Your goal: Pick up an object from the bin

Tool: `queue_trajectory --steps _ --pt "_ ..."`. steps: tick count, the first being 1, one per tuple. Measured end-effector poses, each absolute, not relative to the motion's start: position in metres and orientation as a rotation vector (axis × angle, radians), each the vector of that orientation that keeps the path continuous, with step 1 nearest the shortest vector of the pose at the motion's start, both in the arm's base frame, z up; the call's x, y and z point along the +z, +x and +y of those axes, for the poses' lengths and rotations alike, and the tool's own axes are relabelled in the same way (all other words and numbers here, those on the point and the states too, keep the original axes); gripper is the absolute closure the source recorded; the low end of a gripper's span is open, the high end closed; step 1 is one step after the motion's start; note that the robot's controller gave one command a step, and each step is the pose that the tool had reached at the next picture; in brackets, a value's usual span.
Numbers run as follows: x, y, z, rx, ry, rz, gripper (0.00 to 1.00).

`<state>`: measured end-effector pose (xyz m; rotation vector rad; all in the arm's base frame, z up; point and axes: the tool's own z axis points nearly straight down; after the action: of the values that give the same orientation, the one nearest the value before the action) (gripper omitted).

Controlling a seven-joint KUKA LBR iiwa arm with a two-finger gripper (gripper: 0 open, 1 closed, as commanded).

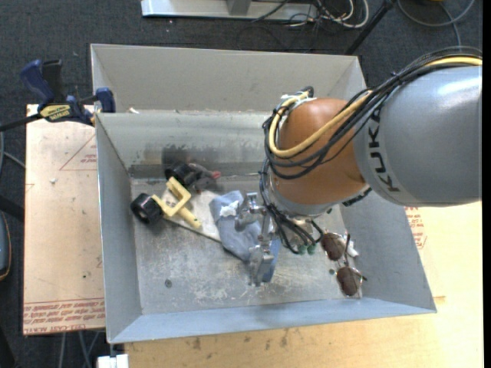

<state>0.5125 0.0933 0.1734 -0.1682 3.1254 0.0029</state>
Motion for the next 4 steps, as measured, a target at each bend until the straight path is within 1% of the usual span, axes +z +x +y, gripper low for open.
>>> queue_trajectory --steps 1,2,3,4 --pt "0.111 0.508 0.060 0.004 -0.338 3.118 0.00" --pt "0.075 0.521 0.123 0.004 0.086 3.135 1.00" --pt "0.075 0.521 0.123 0.004 0.087 3.135 1.00" --pt "0.074 0.539 0.101 0.016 0.102 3.146 1.00"
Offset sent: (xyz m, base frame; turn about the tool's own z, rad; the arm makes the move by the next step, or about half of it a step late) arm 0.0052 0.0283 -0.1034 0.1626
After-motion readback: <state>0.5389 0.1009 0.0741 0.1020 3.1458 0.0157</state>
